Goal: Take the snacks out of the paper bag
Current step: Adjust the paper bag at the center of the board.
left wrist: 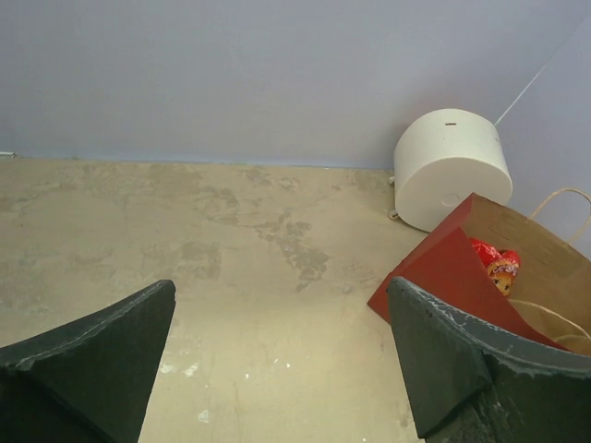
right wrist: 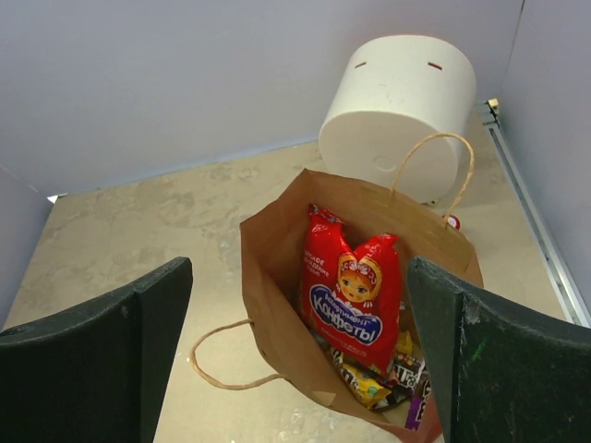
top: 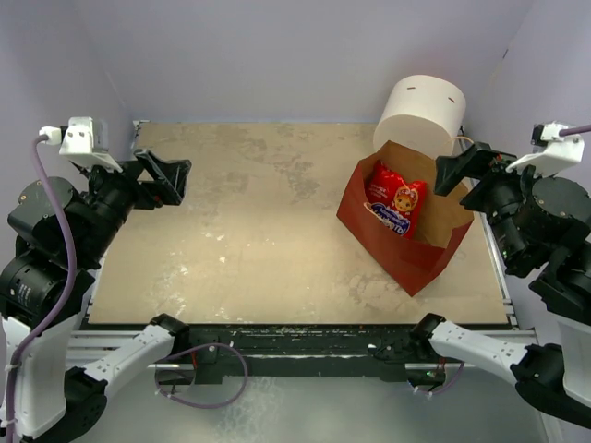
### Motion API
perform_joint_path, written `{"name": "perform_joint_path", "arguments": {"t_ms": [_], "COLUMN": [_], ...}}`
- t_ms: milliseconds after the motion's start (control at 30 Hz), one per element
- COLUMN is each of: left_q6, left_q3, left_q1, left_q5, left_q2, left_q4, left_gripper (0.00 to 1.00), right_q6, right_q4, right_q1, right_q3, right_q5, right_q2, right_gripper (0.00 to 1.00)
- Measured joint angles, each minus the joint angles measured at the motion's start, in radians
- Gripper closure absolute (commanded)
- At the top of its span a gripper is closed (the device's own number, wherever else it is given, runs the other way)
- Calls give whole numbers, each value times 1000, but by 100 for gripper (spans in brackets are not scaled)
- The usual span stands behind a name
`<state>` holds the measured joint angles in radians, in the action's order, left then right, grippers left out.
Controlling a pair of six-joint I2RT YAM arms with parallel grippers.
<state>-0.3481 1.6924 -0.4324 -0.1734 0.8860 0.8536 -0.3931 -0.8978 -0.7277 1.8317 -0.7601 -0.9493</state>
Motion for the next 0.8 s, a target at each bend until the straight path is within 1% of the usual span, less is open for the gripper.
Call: {"name": "perform_joint_path", "arguments": {"t_ms": [167,300,567,667,800], "left_q6": [-29,-63,-156,-201,-260], "left_q3": [-50,-87,-158,-184,-241], "left_q1": [0,2,10,13,14], "left_q5": [-36,-64,-105,-109,-101], "left_q2": [-21,-8,95,147,192], "left_q4": [-1,-9,-52,-77,-104], "left_gripper": [1,1,1,1,1], "right_q6": [-47,-61,-21,29,138], "right_q4": [-42,-40,-37,-29,-11], "right_q1": [18,30,50,55,57], "right_q3": [-11,-46,-138,-158,-197], "right_q5": [0,-5,-2,61,234], "right_q2": [17,28,17,-6,-27], "right_gripper": [0,0,0,0,0]}}
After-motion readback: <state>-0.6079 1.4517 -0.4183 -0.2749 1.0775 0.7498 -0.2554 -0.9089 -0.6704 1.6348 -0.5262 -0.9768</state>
